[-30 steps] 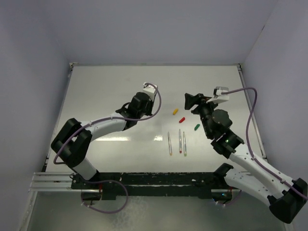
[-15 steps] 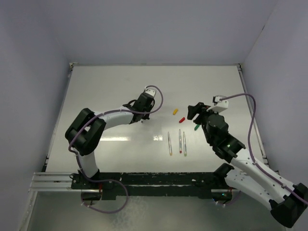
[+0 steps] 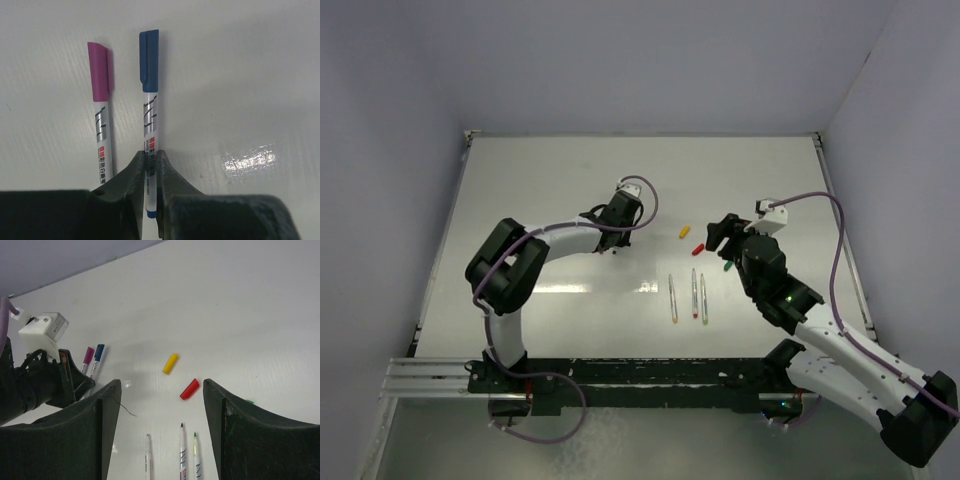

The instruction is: Insert the pens into the pen caps

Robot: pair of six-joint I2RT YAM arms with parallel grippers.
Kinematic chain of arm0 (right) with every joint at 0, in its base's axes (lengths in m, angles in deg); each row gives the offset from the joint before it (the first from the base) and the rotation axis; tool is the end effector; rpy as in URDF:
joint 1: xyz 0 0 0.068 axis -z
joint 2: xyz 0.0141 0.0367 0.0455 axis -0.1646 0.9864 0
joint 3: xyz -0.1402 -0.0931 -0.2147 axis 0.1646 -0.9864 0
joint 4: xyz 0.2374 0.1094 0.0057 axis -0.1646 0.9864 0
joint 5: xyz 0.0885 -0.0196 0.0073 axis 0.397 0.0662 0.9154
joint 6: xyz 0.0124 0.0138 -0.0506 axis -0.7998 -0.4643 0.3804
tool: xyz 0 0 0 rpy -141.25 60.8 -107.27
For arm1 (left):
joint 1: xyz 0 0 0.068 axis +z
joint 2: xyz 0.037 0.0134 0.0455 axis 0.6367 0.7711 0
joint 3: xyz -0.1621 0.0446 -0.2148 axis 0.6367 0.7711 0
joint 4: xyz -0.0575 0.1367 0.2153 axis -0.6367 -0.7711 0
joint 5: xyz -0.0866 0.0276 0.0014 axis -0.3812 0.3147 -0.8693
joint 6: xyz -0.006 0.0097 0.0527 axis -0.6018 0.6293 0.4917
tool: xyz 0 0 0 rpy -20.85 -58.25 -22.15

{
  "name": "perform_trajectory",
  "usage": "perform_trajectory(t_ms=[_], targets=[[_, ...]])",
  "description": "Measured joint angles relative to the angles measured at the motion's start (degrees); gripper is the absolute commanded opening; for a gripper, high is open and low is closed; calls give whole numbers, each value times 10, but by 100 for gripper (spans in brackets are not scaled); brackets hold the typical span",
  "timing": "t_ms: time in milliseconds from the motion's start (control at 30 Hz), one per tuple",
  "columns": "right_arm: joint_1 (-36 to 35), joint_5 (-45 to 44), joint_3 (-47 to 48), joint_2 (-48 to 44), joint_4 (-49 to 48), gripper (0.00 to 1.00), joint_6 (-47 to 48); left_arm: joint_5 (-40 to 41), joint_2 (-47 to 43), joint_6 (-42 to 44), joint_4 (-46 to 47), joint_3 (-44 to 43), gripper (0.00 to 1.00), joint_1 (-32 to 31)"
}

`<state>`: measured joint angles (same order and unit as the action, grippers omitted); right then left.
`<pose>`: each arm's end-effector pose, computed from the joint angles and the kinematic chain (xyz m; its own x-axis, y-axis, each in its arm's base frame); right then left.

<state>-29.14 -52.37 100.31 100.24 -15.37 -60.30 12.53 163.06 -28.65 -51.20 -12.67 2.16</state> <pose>0.1613 0.1038 0.2939 -0.1472 0.4626 -0.8742 -0.0201 0.8823 0.4703 0.3185 -0.2292 0.1574 -0.7239 0.1536 -0.6726 0.1878 0.9820 0.0221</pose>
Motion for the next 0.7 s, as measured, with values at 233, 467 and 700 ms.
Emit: perform_trajectory(t_ms=[233,467,700], targets=[[0,0,0,7,0,66,-6,3,6,-9,-6,-3,28,2],[0,1,0,9,-1,66,-11,3,6,-10,-7,-3,31,2],[0,0,0,19,-1,66,-11,-14,-27,-9,-14,-3,35,2]])
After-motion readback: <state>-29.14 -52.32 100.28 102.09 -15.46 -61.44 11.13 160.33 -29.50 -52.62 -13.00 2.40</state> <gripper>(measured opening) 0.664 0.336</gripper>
